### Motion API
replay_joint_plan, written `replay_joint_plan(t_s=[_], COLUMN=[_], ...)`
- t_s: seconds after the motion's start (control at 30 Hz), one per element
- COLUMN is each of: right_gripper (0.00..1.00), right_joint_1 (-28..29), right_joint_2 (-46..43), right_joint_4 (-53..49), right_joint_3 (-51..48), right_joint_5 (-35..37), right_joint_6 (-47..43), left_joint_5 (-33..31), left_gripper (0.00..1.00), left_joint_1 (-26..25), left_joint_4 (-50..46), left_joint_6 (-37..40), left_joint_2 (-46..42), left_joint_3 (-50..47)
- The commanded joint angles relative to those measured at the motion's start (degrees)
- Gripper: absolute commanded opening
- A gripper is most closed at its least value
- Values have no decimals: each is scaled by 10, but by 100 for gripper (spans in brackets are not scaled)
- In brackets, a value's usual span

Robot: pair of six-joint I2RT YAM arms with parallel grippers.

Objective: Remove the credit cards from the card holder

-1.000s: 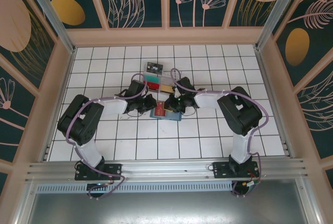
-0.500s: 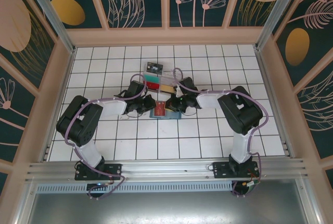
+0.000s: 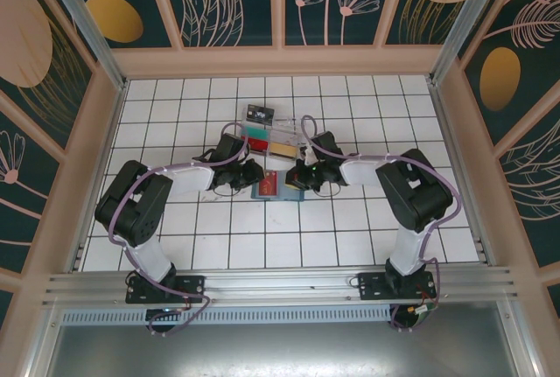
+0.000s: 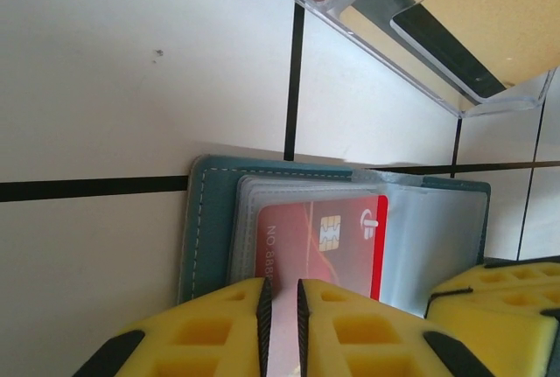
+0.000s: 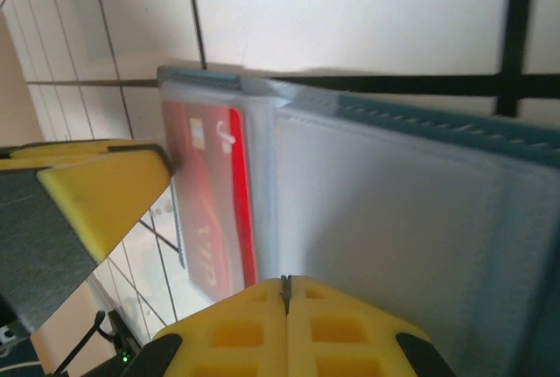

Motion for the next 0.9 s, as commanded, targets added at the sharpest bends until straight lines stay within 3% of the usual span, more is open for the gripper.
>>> replay_joint_plan(t_s=[0.0,0.23,0.5,0.7,0.87], right_gripper=[8,19,21,20,21], right_joint_1=[16,27,33,39,40], right_joint_2=[-18,11,38,58,68], right_joint_4=[13,-2,-30,-80,-52], right_joint_3=[10,24,48,66,63], right_joint_5=[-28,-19,-10,38,14], right_joint_6=[-9,6,5,-3,-2], left_joint_5=[1,-2,-3,-5,-3], left_gripper=[19,18,18,17,17], left_joint_1=[-1,-1,-1,-2,-1], left_joint_4=[-19,-16,-15,-7,-3], left_joint_6=[3,-1,-5,-10,-13], left_joint_2=[11,9,9,10,8], left_joint_3=[-5,-17,-22,-31,-38])
